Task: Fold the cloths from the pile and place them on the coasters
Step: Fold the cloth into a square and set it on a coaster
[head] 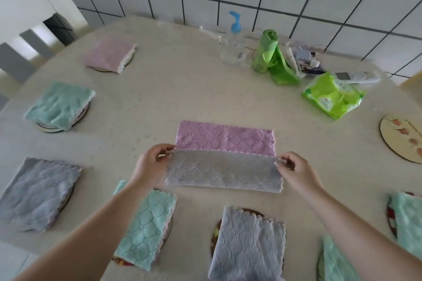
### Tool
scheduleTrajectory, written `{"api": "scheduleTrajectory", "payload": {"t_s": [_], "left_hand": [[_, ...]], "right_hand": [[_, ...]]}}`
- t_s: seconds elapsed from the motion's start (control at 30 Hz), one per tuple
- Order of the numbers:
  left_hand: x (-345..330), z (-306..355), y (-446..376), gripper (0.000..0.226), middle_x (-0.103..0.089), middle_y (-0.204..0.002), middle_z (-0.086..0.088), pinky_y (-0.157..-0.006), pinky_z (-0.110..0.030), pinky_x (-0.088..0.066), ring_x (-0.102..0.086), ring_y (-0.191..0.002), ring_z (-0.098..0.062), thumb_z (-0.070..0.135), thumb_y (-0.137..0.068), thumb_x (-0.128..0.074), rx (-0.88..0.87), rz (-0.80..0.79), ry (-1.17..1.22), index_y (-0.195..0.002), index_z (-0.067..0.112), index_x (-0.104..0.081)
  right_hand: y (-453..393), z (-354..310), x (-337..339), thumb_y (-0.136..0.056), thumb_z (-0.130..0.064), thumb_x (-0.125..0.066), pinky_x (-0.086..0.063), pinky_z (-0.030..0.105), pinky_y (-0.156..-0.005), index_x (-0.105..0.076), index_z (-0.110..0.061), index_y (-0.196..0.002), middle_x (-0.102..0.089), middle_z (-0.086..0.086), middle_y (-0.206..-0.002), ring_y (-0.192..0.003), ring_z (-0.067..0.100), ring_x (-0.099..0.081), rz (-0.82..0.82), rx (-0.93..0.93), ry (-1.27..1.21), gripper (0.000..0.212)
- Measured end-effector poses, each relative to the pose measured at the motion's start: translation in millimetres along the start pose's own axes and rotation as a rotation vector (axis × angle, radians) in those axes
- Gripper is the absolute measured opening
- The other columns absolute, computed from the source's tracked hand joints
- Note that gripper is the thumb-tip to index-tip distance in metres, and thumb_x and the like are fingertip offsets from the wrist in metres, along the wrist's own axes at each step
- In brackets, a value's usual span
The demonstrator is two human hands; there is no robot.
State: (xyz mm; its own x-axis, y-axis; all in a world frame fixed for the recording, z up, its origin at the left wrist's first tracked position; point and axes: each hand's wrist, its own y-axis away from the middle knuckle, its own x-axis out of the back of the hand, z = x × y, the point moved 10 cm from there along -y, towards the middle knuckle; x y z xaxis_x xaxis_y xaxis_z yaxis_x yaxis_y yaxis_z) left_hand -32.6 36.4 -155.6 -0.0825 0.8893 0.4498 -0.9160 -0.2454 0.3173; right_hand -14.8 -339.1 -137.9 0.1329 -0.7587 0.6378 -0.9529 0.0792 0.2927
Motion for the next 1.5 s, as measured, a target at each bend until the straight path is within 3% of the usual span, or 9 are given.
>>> {"api": "scheduleTrajectory", "payload": {"t_s": [0.1, 0.27, 0.43, 0.7, 0.93, 1.07, 1.2, 1.3, 1.5], "left_hand": [[-4, 2, -27, 0.027, -0.066, -0.085, 0.001, -0.084, -0.045, -0.050, -0.060, -0.081, -0.020, 0.014, -0.082, -0.060, 0.019, 0.033, 0.059, -0.083, 0.040, -0.067], [-8, 10, -63, 0.005, -0.063, -0.084, -0.003, -0.076, -0.040, -0.050, -0.056, -0.077, -0.019, 0.019, -0.087, -0.061, 0.059, 0.145, 0.063, -0.091, 0.022, -0.061], [-18, 17, -79, 0.009, -0.061, -0.092, 0.003, -0.064, -0.026, -0.039, -0.055, -0.079, -0.019, 0.026, -0.091, -0.055, 0.049, 0.145, -0.088, -0.097, 0.020, -0.058], [-17, 17, -83, 0.016, -0.057, -0.085, 0.005, -0.060, -0.028, -0.039, -0.052, -0.073, -0.016, 0.032, -0.092, -0.052, 0.084, 0.219, -0.085, -0.099, 0.019, -0.056], [-19, 24, -87, 0.023, -0.058, -0.096, 0.003, -0.074, -0.032, -0.047, -0.058, -0.087, -0.021, 0.035, -0.091, -0.053, 0.069, 0.190, -0.162, -0.104, 0.016, -0.054], [-30, 54, -71, 0.034, -0.048, -0.123, -0.007, -0.091, -0.038, -0.041, -0.049, -0.108, -0.023, 0.031, -0.089, -0.056, -0.205, 0.223, -0.422, -0.118, 0.013, -0.051], [-119, 78, -36, 0.045, -0.039, -0.144, -0.001, -0.117, -0.048, -0.010, -0.024, -0.139, -0.018, 0.026, -0.091, -0.047, -0.528, -0.099, -0.682, -0.135, 0.018, -0.044], [-156, 69, -22, 0.056, -0.029, -0.151, -0.001, -0.118, -0.045, 0.000, -0.011, -0.144, -0.017, 0.033, -0.090, -0.030, -0.557, -0.214, -0.781, -0.144, 0.016, -0.030], [-146, 53, -28, 0.051, -0.036, -0.148, -0.002, -0.115, -0.048, -0.012, -0.025, -0.140, -0.020, 0.038, -0.094, -0.028, -0.749, -0.215, -1.041, -0.141, 0.018, -0.036]], "right_hand": [[-23, 3, -2, -0.086, -0.014, -0.059, -0.038, 0.028, -0.062, -0.060, -0.021, -0.083, -0.060, -0.002, -0.074, -0.068, 0.014, -0.052, 0.041, -0.055, -0.087, 0.008], [-59, 7, -3, -0.085, -0.011, -0.058, -0.038, 0.032, -0.067, -0.056, -0.024, -0.075, -0.055, 0.001, -0.069, -0.068, 0.020, -0.051, 0.095, -0.102, -0.119, 0.017], [-83, 6, -6, -0.086, -0.014, -0.058, -0.035, 0.028, -0.064, -0.058, -0.017, -0.086, -0.057, 0.001, -0.073, -0.071, 0.020, -0.052, 0.123, -0.106, -0.094, 0.003], [-97, 15, -9, -0.088, -0.023, -0.058, -0.034, 0.026, -0.066, -0.055, -0.022, -0.089, -0.058, 0.002, -0.081, -0.075, 0.021, -0.053, 0.141, -0.150, -0.055, 0.003], [-97, 14, -5, -0.087, -0.027, -0.057, -0.038, 0.027, -0.069, -0.057, -0.022, -0.097, -0.061, 0.000, -0.091, -0.084, 0.023, -0.058, 0.184, -0.189, -0.032, 0.011], [-80, -31, -6, -0.086, -0.020, -0.056, -0.038, 0.036, -0.099, -0.053, -0.018, -0.119, -0.047, 0.007, -0.133, -0.120, 0.023, -0.047, 0.247, 0.058, 0.182, 0.033], [-56, -90, -86, -0.088, -0.019, -0.052, -0.007, 0.044, -0.117, -0.034, -0.019, -0.141, -0.023, 0.003, -0.153, -0.143, 0.020, -0.016, -0.079, 0.431, 0.577, 0.056], [-46, -90, -125, -0.095, -0.026, -0.037, 0.003, 0.045, -0.117, -0.016, -0.019, -0.147, -0.012, 0.002, -0.157, -0.145, 0.018, -0.003, -0.166, 0.409, 0.622, 0.057], [-45, -57, -125, -0.096, -0.039, -0.026, 0.007, 0.045, -0.116, -0.013, -0.024, -0.148, -0.004, 0.004, -0.158, -0.145, 0.019, 0.002, -0.149, 0.380, 0.734, 0.055]]}}
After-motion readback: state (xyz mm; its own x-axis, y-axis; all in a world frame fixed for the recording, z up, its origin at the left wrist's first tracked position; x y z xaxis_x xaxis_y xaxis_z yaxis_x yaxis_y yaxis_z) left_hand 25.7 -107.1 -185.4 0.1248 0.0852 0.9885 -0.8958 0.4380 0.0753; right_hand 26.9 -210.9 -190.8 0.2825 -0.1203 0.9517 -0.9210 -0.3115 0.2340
